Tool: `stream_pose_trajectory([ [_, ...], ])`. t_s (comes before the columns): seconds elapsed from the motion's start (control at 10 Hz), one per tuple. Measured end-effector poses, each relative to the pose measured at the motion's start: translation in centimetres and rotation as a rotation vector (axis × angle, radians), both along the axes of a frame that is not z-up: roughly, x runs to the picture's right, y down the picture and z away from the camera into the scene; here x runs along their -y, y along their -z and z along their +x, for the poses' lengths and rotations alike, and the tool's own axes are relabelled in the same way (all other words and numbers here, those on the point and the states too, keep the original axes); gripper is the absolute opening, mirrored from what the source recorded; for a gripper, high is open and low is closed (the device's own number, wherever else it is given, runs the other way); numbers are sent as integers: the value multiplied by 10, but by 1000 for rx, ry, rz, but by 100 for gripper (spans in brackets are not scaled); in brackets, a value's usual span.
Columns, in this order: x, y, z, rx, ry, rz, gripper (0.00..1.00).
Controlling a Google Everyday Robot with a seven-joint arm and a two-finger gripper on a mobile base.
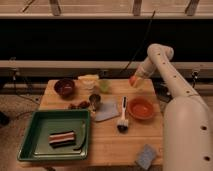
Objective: Place apple in purple bowl
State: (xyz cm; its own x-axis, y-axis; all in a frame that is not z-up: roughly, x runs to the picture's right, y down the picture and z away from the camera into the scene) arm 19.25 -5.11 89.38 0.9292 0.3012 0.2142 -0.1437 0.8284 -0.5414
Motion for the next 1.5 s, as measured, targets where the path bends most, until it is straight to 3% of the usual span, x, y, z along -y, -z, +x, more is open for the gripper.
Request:
stream_pose_trajectory([
  [0.4, 21, 50, -78, 177, 39, 46, 0],
  [1.2, 22, 51, -77, 178, 37, 48, 0],
  [1.5, 31, 57, -86, 217, 41, 69, 0],
])
